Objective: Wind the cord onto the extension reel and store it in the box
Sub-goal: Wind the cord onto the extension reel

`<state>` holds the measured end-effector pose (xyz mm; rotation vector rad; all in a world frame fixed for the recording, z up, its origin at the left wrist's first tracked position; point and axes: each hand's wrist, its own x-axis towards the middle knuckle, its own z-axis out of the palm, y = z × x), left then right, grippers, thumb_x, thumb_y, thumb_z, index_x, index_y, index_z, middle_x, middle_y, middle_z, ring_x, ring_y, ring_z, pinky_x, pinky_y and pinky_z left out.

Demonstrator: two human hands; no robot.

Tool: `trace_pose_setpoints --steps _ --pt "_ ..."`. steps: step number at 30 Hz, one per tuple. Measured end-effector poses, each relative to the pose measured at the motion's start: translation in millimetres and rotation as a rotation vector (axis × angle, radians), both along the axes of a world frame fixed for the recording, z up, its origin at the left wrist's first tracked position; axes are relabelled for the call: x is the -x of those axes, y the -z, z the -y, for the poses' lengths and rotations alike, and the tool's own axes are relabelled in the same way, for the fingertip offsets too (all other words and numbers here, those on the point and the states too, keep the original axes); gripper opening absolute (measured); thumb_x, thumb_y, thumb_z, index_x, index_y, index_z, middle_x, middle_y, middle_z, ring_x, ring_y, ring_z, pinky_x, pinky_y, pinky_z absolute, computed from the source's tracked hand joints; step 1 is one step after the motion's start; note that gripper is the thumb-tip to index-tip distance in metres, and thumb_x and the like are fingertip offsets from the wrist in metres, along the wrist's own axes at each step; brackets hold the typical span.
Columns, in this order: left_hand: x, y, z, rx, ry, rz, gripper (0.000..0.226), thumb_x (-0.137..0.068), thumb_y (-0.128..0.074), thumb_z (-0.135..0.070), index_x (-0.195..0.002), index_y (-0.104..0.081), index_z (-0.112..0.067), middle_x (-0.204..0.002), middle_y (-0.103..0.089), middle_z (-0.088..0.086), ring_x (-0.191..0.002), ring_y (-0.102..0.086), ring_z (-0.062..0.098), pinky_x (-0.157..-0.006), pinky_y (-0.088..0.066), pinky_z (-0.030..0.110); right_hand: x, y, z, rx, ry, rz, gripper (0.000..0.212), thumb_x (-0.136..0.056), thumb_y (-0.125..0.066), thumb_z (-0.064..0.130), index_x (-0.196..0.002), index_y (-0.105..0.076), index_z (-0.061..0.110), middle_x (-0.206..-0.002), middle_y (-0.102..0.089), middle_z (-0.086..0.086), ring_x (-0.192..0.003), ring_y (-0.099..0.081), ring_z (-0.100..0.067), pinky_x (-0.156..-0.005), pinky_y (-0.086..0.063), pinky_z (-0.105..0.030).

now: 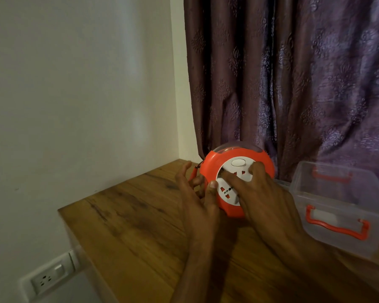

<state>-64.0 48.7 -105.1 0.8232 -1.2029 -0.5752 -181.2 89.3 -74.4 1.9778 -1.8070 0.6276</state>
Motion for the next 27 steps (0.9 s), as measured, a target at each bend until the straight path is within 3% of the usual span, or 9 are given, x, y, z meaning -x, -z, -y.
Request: trace_pose_setpoints --steps 3,5,7,9,14,18,20,24,27 --pt "-0.4 -0.3 2.0 0.001 0.020 0.023 0.058 -0.085 -0.060 -0.045 -0.136 -0.032 -0.047 -0.111 -0.043 -0.049 -0.097 -0.055 -0.019 -0.064 -0.045 0.000 1.3 1.3 1.0 -0.009 -0.010 -0.008 0.060 -0.094 -0.042 0.044 -0.143 -0.007 0.046 -0.150 -0.008 -0.006 -0.136 -0.025 -0.027 -0.102 -0.039 -0.034" --pt "-0.4 0.5 2.9 -0.008 0.024 0.019 0.061 -0.083 -0.059 -0.048 -0.137 -0.031 -0.047 -0.110 -0.041 -0.051 -0.097 -0.055 -0.017 -0.063 -0.046 0.000 -0.8 -2.1 -2.0 -0.023 0.001 -0.003 0.061 -0.091 -0.050 0.040 -0.143 -0.019 0.043 -0.148 -0.019 -0.012 -0.131 -0.034 -0.032 -0.097 -0.044 -0.038" --pt "-1.4 0.7 2.9 -0.021 0.016 0.007 0.065 -0.082 -0.059 -0.050 -0.139 -0.030 -0.045 -0.125 -0.044 -0.037 -0.103 -0.057 -0.005 -0.069 -0.047 0.006 -2.3 -4.0 -5.6 0.019 -0.002 0.036 0.062 -0.081 -0.066 0.030 -0.136 -0.040 0.037 -0.134 -0.042 -0.018 -0.108 -0.056 -0.036 -0.079 -0.053 -0.042" --pt "-3.2 1.4 3.2 -0.028 0.009 0.005 0.067 -0.081 -0.058 -0.051 -0.141 -0.030 -0.042 -0.135 -0.046 -0.021 -0.109 -0.056 0.005 -0.076 -0.049 0.013 -4.2 -3.3 -8.3 0.016 0.020 0.028 0.061 -0.082 -0.064 0.030 -0.136 -0.038 0.041 -0.128 -0.045 -0.014 -0.096 -0.061 -0.031 -0.072 -0.054 -0.038" --pt "-3.8 -0.1 2.1 -0.008 0.048 0.064 0.055 -0.087 -0.058 -0.044 -0.135 -0.033 -0.050 -0.123 -0.043 -0.036 -0.099 -0.055 -0.008 -0.072 -0.050 0.009 -5.6 1.2 -9.9 0.038 0.044 0.067 0.057 -0.091 -0.047 0.037 -0.140 -0.021 0.049 -0.135 -0.033 -0.006 -0.108 -0.054 -0.023 -0.083 -0.048 -0.033" --pt "-0.4 1.1 3.2 -0.037 0.073 0.071 0.056 -0.087 -0.056 -0.045 -0.139 -0.037 -0.042 -0.140 -0.047 -0.015 -0.116 -0.056 0.009 -0.090 -0.055 0.037 -7.3 -3.4 -11.2 0.025 0.048 0.062 0.059 -0.092 -0.047 0.035 -0.142 -0.019 0.044 -0.143 -0.023 -0.008 -0.123 -0.043 -0.027 -0.093 -0.044 -0.034" --pt "0.8 0.2 2.0 -0.037 0.082 0.064 0.056 -0.087 -0.057 -0.045 -0.139 -0.038 -0.040 -0.141 -0.048 -0.013 -0.117 -0.056 0.011 -0.091 -0.054 0.042 -7.2 -3.8 -12.2 0.016 0.057 0.068 0.059 -0.091 -0.048 0.036 -0.142 -0.019 0.044 -0.145 -0.021 -0.008 -0.125 -0.040 -0.028 -0.095 -0.043 -0.034" --pt "-1.9 -0.1 2.5 -0.013 0.083 0.058 0.050 -0.088 -0.058 -0.039 -0.136 -0.042 -0.039 -0.137 -0.052 -0.013 -0.113 -0.057 0.008 -0.089 -0.055 0.038 -8.2 -1.2 -13.5 0.035 0.061 0.097 0.056 -0.089 -0.051 0.030 -0.140 -0.030 0.043 -0.133 -0.034 -0.010 -0.105 -0.053 -0.029 -0.081 -0.048 -0.036" --pt "-3.9 -0.9 2.6 0.011 0.091 0.038 0.048 -0.088 -0.058 -0.038 -0.134 -0.043 -0.040 -0.134 -0.054 -0.014 -0.109 -0.059 0.007 -0.083 -0.056 0.025 -8.8 1.0 -11.5 0.041 0.055 0.109 0.056 -0.087 -0.055 0.028 -0.138 -0.036 0.041 -0.127 -0.038 -0.011 -0.098 -0.055 -0.029 -0.076 -0.049 -0.036"
